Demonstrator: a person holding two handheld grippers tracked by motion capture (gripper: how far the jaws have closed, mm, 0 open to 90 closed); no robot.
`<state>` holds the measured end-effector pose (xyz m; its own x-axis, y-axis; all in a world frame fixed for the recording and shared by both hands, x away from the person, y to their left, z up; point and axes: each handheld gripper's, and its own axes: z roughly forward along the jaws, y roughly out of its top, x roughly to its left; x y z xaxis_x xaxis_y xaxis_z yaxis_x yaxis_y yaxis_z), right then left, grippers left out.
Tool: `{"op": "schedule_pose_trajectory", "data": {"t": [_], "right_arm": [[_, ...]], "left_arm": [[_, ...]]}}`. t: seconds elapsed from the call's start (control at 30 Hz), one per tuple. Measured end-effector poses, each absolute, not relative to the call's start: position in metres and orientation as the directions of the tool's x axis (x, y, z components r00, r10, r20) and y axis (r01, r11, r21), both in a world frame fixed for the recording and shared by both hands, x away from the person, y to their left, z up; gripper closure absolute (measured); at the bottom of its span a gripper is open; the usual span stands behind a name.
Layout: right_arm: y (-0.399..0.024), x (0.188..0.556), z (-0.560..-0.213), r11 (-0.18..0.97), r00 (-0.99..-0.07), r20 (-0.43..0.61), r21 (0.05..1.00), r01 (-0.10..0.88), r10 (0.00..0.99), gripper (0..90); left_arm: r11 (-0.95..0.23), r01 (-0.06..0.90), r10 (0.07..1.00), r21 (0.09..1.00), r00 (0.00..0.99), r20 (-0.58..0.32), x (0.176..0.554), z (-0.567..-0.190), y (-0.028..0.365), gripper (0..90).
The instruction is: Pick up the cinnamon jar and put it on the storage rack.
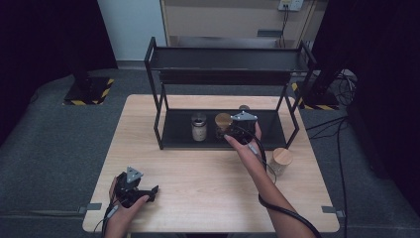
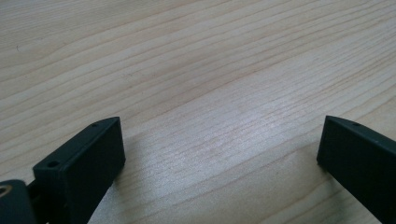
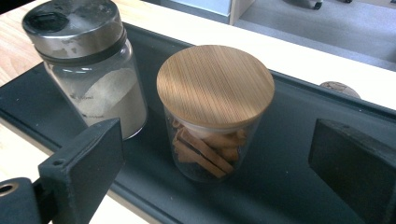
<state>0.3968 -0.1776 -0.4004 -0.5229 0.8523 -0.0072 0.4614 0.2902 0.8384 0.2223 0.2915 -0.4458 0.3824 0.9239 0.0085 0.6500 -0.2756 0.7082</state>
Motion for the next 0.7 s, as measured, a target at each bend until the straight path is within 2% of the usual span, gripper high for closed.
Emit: {"op": "schedule_pose_trajectory", "data": {"t": [0.7], "right_arm": [[-0.2, 0.38, -0.378, 0.304, -0.554, 0.002, 0.834, 0.46, 0.833, 3.6]], "left_arm": [[-0.276, 0.65, 0.924, 0.708, 0.382, 0.009, 0.222, -0.446, 0.292, 0.0]]}}
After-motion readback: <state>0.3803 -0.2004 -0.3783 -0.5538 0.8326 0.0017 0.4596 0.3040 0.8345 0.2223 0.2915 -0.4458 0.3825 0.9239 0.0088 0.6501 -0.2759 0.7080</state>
